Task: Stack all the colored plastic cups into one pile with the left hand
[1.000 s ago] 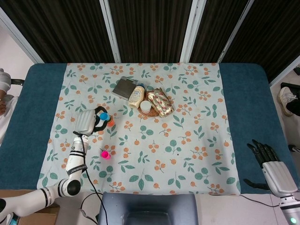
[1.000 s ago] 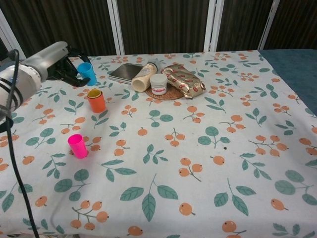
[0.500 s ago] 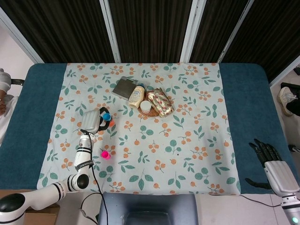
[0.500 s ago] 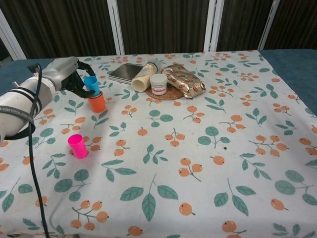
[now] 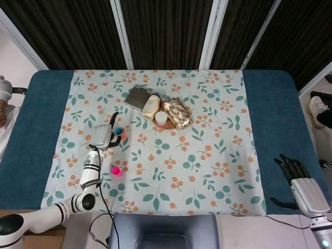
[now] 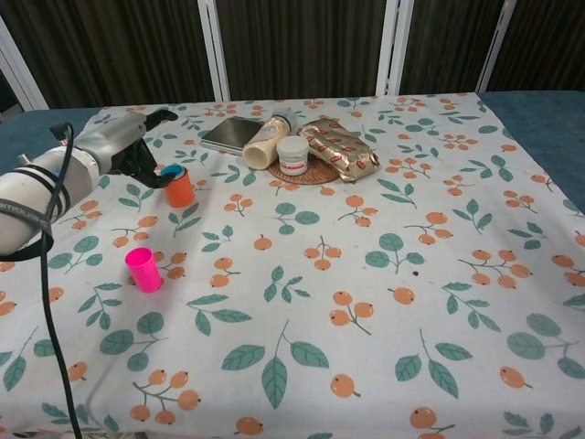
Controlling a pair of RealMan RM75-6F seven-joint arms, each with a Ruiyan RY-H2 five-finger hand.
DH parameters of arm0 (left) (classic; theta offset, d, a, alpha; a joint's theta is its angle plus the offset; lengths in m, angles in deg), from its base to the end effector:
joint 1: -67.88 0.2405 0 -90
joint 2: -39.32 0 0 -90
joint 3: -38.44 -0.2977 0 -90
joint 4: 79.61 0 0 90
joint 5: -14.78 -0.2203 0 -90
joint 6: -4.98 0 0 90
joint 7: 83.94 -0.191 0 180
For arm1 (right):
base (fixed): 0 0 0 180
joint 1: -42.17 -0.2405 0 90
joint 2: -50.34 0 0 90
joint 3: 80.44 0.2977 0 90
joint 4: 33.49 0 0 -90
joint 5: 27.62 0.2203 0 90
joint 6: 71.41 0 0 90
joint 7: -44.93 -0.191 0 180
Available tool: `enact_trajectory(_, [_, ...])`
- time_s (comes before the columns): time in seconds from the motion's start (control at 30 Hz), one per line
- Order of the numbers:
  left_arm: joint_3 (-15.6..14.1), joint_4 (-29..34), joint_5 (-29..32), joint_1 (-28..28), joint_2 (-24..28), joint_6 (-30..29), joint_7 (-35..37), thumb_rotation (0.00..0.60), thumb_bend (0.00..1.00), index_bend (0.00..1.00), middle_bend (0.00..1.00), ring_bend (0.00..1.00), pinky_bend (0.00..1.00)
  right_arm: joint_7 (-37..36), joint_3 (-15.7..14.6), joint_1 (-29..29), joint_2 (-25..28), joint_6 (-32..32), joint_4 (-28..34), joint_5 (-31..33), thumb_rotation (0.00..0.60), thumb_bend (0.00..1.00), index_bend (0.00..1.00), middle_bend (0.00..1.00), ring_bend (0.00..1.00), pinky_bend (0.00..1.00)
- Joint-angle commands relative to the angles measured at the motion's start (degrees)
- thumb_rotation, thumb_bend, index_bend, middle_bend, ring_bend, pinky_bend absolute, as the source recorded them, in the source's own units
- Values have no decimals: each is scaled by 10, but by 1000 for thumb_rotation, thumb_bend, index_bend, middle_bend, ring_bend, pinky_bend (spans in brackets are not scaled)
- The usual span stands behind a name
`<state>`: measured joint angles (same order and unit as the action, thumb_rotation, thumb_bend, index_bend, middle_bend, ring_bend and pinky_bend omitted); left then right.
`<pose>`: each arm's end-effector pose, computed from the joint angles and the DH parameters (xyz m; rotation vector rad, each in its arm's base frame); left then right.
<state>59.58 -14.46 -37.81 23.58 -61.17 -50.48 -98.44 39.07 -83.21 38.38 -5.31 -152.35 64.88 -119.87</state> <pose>-0.1958 0.4840 -0.0469 -1.4563 -1.1499 -0.9924 -0.3414 -0.1993 0.1729 1.5273 -1.0537 0.8673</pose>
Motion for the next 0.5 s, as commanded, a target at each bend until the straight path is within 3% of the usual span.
enact_trajectory(0.03, [-14,121,-23,29,65,-24,-2,600,365,0,1000,1000,1000,0,-1,0,0,1,1,-2,600,128,0,0,0,0])
enact_trajectory(0.2, [-62,298,-82,90,160,-63,14,600,363,5,1000,1000,1000,-10,-4,2,4,-5,1,-10,600,128,0,0,0,0])
enact_trajectory(0.33, [-78,323,-104,105,176,-75,21,600,361,37,1000,1000,1000,-12,-5,2,5,-6,0,-11,600,127,0,0,0,0])
enact_trajectory(0.4, [-138,377,-147,147,200,-91,46,600,359,65,1000,1000,1000,-13,-10,1,5,-4,1,-22,600,128,0,0,0,0])
enact_trajectory(0.5, [-169,382,-172,168,203,-94,77,600,358,79,1000,1000,1000,-17,-15,2,7,-7,1,-32,600,128,0,0,0,0])
